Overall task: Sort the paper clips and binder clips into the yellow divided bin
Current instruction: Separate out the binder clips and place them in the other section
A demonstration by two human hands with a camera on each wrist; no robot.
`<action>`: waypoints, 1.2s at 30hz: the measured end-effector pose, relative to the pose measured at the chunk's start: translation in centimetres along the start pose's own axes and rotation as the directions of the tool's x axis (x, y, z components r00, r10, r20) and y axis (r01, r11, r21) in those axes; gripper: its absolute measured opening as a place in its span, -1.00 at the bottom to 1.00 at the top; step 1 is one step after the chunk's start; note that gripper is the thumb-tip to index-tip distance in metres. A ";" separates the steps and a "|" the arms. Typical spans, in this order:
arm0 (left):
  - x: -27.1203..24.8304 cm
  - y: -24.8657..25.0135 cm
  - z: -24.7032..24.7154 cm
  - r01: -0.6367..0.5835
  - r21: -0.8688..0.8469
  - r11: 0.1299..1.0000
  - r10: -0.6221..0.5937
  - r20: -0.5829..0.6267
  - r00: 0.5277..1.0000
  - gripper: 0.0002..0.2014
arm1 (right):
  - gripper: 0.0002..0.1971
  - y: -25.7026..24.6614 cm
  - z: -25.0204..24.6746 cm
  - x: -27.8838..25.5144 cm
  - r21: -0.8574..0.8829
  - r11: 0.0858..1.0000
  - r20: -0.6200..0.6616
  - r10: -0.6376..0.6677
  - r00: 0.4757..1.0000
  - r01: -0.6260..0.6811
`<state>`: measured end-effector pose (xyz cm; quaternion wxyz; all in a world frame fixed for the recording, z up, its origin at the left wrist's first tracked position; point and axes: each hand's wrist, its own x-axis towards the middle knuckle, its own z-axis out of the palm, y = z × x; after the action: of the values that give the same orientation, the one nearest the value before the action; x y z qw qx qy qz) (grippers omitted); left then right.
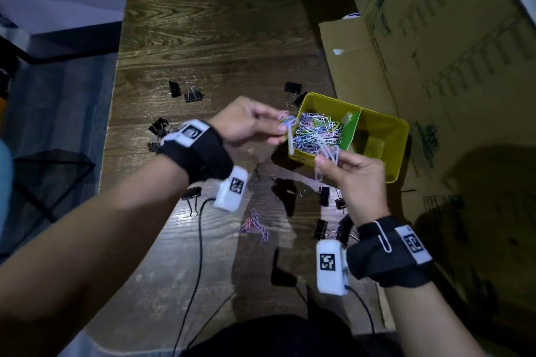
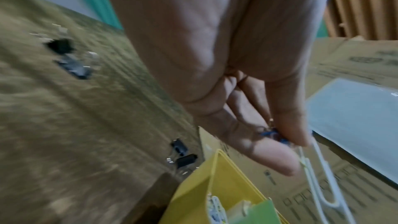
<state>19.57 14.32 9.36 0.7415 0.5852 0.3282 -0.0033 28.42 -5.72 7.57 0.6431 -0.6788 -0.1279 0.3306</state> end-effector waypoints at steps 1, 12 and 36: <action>1.1 0.8 0.9 -0.021 0.068 0.998 0.020 0.009 1.000 -0.83 | -0.70 -0.6 -0.4 0.3 0.005 1.000 -0.020 -0.022 1.000 0.022; 6.9 -0.3 6.6 -0.172 0.912 0.372 0.032 0.173 0.984 -0.68 | -0.74 -2.8 -2.0 8.3 -0.225 0.974 -0.099 -0.063 0.993 0.040; -7.5 -16.9 -1.4 -0.268 0.961 0.073 -0.140 0.276 0.951 -0.40 | -0.62 6.8 4.3 -3.5 -0.690 0.343 0.724 0.337 0.602 0.637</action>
<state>6.43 7.40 -1.74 0.1836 0.9373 0.0957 -0.2803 21.46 -5.39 2.24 0.0459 -0.6775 -0.6265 0.3826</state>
